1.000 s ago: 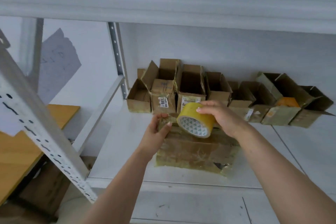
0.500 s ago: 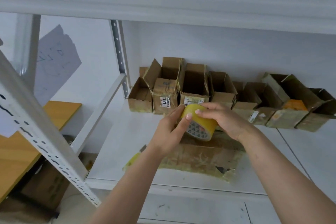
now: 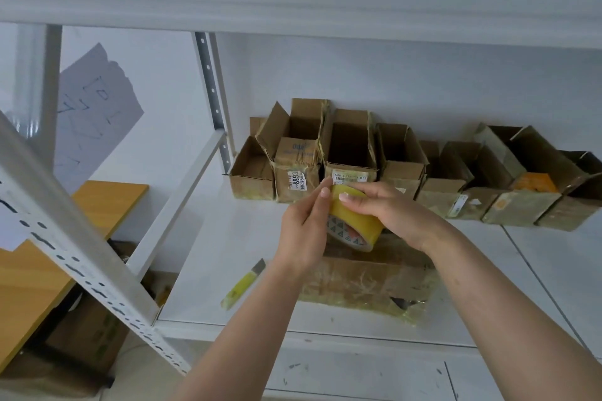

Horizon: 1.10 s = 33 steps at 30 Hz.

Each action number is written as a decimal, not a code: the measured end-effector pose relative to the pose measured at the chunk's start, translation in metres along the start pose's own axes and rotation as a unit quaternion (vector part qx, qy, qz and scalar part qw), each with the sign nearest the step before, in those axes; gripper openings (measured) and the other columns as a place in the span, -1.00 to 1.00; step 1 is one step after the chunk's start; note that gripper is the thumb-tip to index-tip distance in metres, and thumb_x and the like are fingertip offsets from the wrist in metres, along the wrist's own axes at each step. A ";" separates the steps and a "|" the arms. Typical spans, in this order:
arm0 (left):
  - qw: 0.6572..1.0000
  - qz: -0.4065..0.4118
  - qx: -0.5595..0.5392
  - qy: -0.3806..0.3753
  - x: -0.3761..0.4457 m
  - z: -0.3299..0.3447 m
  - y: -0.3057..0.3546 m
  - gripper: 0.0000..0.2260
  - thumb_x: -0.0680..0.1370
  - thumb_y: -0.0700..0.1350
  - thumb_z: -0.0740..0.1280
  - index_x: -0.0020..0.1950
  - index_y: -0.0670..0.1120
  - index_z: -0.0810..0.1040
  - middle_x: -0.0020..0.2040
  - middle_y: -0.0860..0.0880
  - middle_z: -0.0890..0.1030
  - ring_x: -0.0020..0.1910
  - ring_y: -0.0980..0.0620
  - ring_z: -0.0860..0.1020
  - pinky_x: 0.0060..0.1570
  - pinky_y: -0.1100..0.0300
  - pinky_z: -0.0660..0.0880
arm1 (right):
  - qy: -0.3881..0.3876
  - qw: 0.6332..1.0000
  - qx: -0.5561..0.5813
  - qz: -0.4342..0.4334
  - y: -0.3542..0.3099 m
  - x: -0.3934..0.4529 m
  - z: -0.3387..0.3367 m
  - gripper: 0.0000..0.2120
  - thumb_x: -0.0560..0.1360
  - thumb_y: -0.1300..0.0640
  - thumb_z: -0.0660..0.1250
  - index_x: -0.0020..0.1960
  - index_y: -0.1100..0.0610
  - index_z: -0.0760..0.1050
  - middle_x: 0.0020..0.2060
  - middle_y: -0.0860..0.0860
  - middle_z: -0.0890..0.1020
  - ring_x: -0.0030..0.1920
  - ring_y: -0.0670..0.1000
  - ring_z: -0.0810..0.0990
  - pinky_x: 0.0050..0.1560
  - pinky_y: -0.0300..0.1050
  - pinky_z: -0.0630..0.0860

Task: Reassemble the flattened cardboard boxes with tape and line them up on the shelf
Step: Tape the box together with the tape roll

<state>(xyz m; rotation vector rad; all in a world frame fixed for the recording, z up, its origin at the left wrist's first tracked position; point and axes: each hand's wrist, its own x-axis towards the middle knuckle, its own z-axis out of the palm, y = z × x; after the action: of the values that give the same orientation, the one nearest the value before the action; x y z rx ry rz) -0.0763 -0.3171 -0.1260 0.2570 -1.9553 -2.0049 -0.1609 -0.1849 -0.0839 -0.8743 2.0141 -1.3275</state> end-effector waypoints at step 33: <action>0.969 -0.104 -0.079 0.211 0.006 -0.045 -0.054 -0.68 0.70 -0.06 0.12 0.40 -0.11 0.47 0.19 0.07 0.60 0.10 0.14 0.62 -0.17 0.35 0.57 | 0.130 0.980 -0.151 -0.017 -0.003 0.024 -0.007 -0.29 0.19 -0.41 0.32 -0.08 0.22 0.67 -0.16 0.21 0.68 -0.20 0.08 0.66 -0.07 -0.01 0.59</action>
<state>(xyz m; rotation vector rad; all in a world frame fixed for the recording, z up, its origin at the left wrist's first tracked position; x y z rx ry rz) -0.0720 -0.3612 -0.1809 0.8067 -1.5482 -2.0106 -0.1807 -0.1997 -0.0812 -0.9078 2.4626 -1.2254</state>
